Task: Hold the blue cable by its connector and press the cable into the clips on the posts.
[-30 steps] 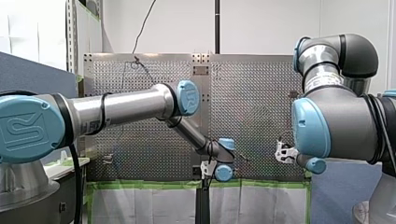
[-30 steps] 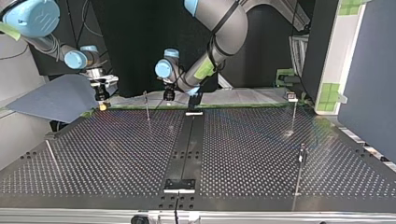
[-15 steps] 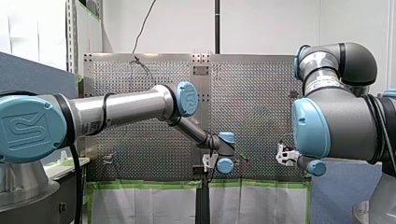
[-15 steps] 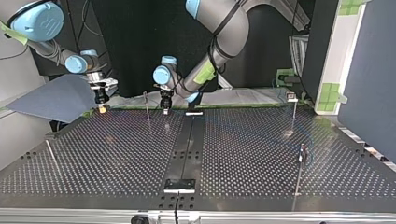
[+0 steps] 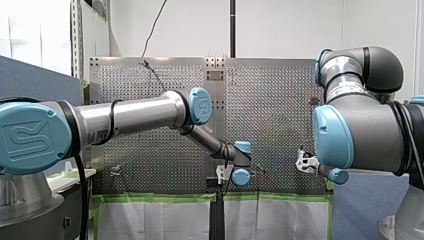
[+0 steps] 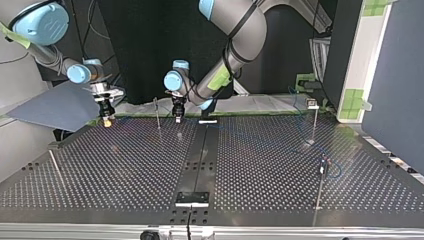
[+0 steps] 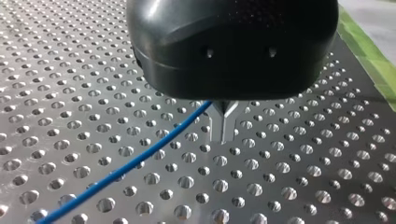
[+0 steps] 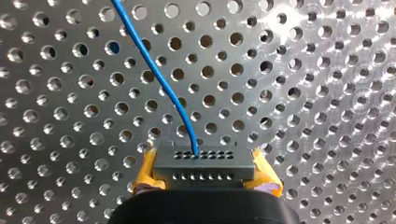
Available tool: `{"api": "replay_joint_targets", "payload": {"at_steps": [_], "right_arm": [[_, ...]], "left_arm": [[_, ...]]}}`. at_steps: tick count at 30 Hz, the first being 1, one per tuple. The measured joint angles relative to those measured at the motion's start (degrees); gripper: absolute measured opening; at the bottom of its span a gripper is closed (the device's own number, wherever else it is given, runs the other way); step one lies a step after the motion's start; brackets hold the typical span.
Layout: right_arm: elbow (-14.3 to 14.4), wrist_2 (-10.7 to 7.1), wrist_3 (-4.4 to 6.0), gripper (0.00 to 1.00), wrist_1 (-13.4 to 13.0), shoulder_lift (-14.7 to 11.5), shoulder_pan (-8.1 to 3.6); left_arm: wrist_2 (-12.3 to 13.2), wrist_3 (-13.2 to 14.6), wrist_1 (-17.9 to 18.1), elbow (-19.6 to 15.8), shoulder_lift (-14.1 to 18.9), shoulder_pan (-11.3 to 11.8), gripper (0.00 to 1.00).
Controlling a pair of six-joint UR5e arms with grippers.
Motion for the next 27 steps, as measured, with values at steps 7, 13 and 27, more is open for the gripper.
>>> {"api": "replay_joint_targets", "payload": {"at_steps": [7,13,27], "right_arm": [[-0.5,-0.07,0.18,0.00,0.0,0.2,0.00],[-0.5,-0.17,0.01,0.00,0.2,0.3,0.00],[-0.5,-0.16,-0.22,0.00,0.8,0.5,0.70]], "left_arm": [[0.3,-1.7,0.2,0.0,0.0,0.1,0.31],[2.3,-3.2,-0.1,-0.1,0.0,-0.3,1.00],[2.4,-0.2,-4.9,-3.3,2.1,-2.0,1.00]]}}
